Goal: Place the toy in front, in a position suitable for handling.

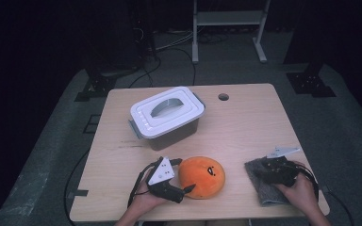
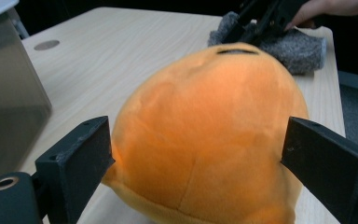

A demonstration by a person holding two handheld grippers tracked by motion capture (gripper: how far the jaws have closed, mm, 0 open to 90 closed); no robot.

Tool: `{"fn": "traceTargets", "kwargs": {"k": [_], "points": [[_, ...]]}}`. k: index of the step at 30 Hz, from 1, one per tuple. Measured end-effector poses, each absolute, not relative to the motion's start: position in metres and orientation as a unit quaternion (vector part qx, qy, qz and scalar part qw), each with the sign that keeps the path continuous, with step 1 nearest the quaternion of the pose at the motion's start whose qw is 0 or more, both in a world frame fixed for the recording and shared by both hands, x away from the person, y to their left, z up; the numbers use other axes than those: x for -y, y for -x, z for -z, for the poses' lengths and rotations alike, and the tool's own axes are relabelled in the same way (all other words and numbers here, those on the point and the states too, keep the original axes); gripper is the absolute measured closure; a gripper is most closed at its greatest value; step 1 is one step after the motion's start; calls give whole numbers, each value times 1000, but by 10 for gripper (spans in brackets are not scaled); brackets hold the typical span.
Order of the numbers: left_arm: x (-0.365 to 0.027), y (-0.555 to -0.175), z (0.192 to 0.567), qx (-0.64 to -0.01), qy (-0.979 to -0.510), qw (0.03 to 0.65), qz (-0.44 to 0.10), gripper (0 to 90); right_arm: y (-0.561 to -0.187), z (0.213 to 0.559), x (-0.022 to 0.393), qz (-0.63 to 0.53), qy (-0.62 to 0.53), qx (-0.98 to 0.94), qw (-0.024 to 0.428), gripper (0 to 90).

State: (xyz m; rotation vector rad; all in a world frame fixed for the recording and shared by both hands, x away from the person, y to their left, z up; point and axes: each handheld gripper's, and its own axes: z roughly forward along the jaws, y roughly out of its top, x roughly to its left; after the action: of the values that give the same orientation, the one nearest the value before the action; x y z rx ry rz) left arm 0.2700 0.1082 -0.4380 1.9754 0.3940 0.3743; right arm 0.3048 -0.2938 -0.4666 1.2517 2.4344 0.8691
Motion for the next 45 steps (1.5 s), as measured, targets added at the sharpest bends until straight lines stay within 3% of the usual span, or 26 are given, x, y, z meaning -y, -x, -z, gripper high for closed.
{"fn": "traceTargets", "kwargs": {"k": [5, 6, 15, 28, 31, 34, 35, 41, 45], "points": [[-106, -270, 436, -165, -824, 516, -164, 79, -303, 468, 295, -306, -421, -842, 142, 495], [-106, -270, 436, -165, -825, 515, -165, 79, -302, 468, 296, -307, -417, -844, 138, 567], [-101, -272, 440, -160, -838, 500, -145, 81, -304, 466, 295, -311, -428, -840, 120, 774], [-99, -277, 443, -161, -854, 476, -133, 178, -310, 450, 304, -363, -445, -816, 66, 816], [-96, -281, 442, -157, -858, 471, -131, 185, -301, 416, 288, -441, -392, -805, 58, 815], [-91, -286, 441, -158, -860, 468, -126, 189, -298, 403, 275, -461, -368, -806, 55, 814], [-86, -290, 439, -157, -862, 466, -126, 189, -295, 393, 254, -470, -338, -813, 56, 813], [-75, -293, 436, -164, -859, 467, -134, 188, -288, 389, 205, -493, -280, -823, 36, 811], [-79, -291, 440, -174, -856, 469, -132, 189, -285, 407, 188, -464, -266, -844, 48, 808]]}}
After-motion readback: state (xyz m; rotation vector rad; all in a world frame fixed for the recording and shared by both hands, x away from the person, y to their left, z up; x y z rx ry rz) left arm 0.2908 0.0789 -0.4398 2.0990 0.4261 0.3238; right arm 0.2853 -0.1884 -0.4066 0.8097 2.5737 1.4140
